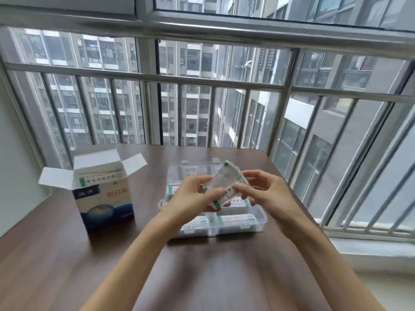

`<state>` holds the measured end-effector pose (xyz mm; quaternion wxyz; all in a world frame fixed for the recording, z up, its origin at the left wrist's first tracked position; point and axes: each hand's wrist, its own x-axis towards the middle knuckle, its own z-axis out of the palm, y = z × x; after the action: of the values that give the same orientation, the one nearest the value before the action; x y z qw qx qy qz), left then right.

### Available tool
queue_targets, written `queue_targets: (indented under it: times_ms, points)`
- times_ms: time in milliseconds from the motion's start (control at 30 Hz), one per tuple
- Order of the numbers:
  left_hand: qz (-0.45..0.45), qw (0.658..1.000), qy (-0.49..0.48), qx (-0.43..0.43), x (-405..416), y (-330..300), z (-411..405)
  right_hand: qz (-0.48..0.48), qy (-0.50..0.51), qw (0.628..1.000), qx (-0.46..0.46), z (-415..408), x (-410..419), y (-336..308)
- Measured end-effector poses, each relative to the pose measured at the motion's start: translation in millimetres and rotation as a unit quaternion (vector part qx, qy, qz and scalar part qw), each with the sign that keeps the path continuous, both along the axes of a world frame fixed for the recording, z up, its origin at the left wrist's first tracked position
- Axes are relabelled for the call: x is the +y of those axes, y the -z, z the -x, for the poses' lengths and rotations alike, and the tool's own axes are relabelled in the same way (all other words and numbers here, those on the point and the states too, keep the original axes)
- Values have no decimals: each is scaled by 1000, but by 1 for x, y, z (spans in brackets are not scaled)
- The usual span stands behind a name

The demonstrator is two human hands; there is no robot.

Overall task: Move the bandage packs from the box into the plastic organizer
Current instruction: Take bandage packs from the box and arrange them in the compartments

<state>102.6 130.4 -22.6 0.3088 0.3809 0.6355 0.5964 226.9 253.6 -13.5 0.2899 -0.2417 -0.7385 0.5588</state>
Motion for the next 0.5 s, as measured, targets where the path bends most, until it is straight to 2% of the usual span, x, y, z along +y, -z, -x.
queue_targets:
  times_ms: [133,333,500]
  points:
    - [-18,999,-30,-19,3,7,-3,62,-23,998,6,-3,0,6]
    - [-55,995,-50,-64,2,13,-6,41,-13,998,47,0,-4,10]
    - [-90,992,-89,-15,2,17,-3,30,-50,998,37,-4,-7,7]
